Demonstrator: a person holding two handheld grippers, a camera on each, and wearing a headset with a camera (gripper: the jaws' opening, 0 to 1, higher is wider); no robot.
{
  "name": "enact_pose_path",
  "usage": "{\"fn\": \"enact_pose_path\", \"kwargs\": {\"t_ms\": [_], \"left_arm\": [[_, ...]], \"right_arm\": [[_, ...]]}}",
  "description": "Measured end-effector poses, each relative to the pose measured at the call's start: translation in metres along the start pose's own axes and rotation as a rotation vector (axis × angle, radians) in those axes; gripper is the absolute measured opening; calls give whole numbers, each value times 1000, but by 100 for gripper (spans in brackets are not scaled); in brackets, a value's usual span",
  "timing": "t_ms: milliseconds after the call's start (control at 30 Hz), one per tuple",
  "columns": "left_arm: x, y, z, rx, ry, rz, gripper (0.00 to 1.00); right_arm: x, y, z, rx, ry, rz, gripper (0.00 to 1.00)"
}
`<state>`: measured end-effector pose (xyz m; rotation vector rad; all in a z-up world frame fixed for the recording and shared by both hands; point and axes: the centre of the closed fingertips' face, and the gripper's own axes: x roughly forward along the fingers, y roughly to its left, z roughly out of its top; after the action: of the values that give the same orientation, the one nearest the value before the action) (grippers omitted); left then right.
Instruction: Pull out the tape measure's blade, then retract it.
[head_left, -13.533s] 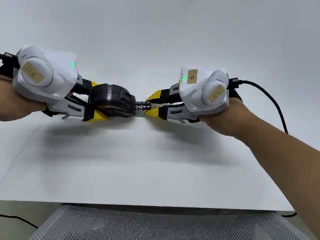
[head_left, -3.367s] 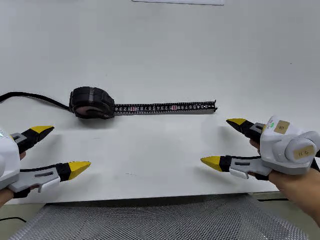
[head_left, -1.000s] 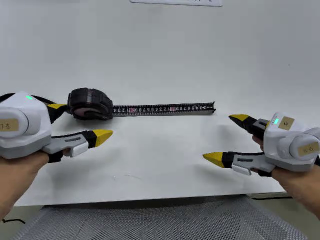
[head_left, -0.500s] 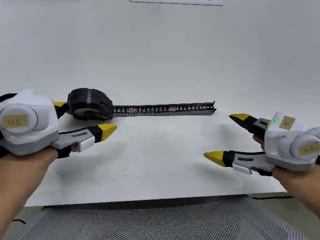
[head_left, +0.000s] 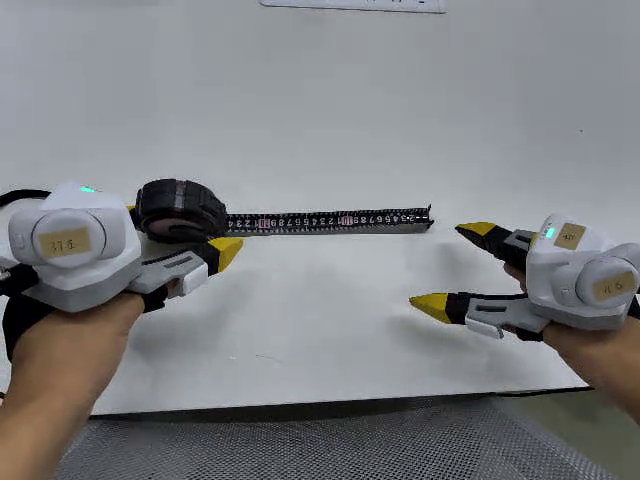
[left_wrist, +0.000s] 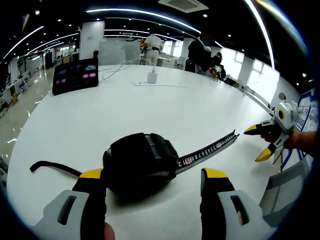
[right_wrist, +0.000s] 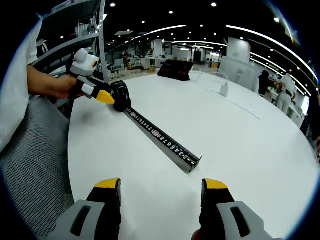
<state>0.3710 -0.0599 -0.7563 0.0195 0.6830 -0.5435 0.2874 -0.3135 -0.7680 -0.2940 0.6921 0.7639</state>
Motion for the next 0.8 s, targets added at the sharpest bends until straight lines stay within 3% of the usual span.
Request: {"fn": "enact_pose_path", "kwargs": {"t_ms": [200,800], "left_arm": [[5,3,4,-62,-16,57,73],[10,18,6,-129,-23,176,63]], "right_arm": [[2,-7,3,-26,15,10,59],[9,-33,10,-109,60,51,50]]}}
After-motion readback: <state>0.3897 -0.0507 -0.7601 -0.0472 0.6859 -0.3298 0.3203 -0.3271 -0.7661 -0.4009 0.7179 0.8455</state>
